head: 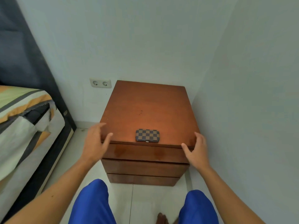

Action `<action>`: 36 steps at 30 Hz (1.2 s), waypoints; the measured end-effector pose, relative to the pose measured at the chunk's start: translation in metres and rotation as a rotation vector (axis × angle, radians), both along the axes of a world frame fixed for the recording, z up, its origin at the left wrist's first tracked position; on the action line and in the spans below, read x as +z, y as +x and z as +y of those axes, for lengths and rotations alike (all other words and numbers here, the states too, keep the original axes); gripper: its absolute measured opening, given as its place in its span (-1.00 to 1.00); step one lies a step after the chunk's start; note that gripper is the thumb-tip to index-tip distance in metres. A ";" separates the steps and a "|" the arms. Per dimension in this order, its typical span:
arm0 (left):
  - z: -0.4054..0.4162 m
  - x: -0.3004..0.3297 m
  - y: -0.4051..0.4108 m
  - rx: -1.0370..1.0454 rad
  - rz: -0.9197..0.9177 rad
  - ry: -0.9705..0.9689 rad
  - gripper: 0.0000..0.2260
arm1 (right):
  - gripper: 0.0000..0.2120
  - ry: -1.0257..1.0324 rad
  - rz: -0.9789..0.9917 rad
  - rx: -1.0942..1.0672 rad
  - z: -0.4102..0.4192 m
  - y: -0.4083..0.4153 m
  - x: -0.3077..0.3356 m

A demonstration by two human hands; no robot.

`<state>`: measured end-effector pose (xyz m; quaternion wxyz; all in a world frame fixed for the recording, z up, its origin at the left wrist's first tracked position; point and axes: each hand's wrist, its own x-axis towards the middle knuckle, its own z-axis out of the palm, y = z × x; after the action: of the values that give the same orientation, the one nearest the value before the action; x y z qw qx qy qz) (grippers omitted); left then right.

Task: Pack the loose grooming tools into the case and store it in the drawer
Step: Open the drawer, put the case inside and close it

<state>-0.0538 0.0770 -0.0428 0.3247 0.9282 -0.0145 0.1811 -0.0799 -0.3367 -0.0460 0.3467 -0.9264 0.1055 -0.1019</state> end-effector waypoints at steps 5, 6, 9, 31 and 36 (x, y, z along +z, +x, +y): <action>0.013 -0.026 -0.021 0.137 0.304 -0.296 -0.28 | -0.12 0.078 0.092 -0.191 -0.011 -0.009 -0.003; 0.011 -0.033 -0.026 0.074 0.318 -0.317 -0.32 | -0.07 0.119 0.118 -0.209 -0.014 -0.007 -0.008; 0.014 -0.044 -0.033 0.040 0.309 -0.385 -0.33 | -0.07 0.227 0.159 -0.209 -0.023 -0.005 -0.032; 0.024 -0.040 -0.103 0.247 0.286 -0.322 -0.58 | -0.41 0.195 0.100 -0.225 -0.013 -0.102 -0.035; 0.027 -0.039 -0.130 0.303 0.251 -0.328 -0.64 | -0.41 0.227 0.049 -0.220 -0.018 -0.136 -0.045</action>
<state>-0.1839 0.1040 -0.0819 0.4391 0.8700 0.1948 0.1112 -0.2162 -0.3545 -0.0914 0.4332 -0.8664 0.2256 -0.1042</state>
